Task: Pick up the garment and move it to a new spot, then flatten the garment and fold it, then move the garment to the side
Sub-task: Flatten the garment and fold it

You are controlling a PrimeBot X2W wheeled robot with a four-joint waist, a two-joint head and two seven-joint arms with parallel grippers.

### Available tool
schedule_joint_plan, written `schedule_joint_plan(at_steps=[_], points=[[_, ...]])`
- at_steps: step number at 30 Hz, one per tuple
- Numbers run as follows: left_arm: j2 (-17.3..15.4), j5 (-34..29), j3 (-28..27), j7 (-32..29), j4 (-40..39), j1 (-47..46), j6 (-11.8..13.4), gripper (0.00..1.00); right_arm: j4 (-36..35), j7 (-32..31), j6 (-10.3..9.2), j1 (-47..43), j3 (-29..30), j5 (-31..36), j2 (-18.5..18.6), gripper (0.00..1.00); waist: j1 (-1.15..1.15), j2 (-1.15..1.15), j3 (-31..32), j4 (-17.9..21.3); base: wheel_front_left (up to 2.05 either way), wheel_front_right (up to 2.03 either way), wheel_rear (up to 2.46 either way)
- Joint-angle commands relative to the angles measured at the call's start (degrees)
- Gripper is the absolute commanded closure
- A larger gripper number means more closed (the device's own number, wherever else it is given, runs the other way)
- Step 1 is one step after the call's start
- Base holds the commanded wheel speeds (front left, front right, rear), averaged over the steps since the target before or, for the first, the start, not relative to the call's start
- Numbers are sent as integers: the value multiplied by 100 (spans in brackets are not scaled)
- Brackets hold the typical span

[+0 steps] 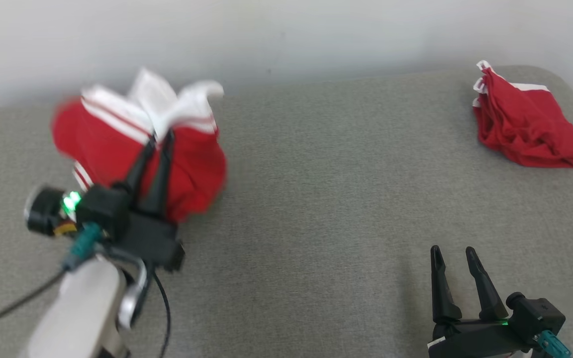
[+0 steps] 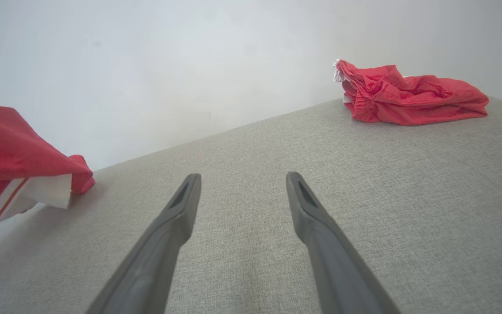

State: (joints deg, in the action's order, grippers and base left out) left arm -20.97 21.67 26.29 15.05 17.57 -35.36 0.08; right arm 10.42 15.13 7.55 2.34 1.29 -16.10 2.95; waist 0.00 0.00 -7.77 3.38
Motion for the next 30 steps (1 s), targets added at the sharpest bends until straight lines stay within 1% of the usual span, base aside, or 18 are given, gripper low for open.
schedule_joint_plan(at_steps=[1, 2, 6, 11, 14, 15, 16, 17, 22, 26, 30], points=[[72, 7, 30, 16, -30, 234, 35, 100, 10, -1, -15, -39, -24, 64, -16, 0, 0, 0, 60, -122, 0, 0, 0], [238, 8, 92, 17, -47, 483, 19, 100, 8, -1, -15, -24, -36, 83, -17, 0, 0, 0, 57, -169, 0, 0, 0], [573, -82, 240, 17, 173, 886, -85, 100, 15, -1, -15, 33, -66, 107, -15, 0, 0, 0, 33, -193, 0, 0, 0], [1108, -323, 518, 18, 365, 1139, -318, 100, 15, -1, -15, 32, -73, 165, -15, 0, 0, 0, 10, -181, 0, 0, 0], [1394, -417, 688, 17, 636, 1233, -423, 100, 31, -1, -15, 42, -114, 167, -17, 0, 0, 0, -4, -140, 0, 0, 0], [1472, -454, 737, 18, 745, 1244, -448, 80, 37, -1, -15, 48, -130, 170, -17, 0, 0, 0, -3, -119, 0, 0, 0], [1543, -481, 781, 18, 830, 1238, -463, 44, 39, -1, -15, 48, -127, 176, -17, 0, 0, 0, -6, -109, 0, 0, 0], [1601, -523, 835, 17, 932, 1249, -486, 0, 45, -1, -15, 52, -126, 182, -15, 0, 0, 0, -1, -87, 0, 0, 0], [1724, -617, 923, 17, 935, 1245, -542, 0, 19, -1, -15, 22, -69, 200, -17, 0, 0, 0, 14, -74, 0, 0, 0], [1775, -703, 837, 17, 519, 1321, -555, 0, 29, -1, -15, -81, 7, 174, -15, 0, 0, 0, 91, -159, 0, 0, 0], [1749, -786, 545, 17, 44, 1471, -450, 0, 61, -1, -15, -126, -9, 113, -17, 0, 0, 0, 204, -290, 0, 0, 0]])
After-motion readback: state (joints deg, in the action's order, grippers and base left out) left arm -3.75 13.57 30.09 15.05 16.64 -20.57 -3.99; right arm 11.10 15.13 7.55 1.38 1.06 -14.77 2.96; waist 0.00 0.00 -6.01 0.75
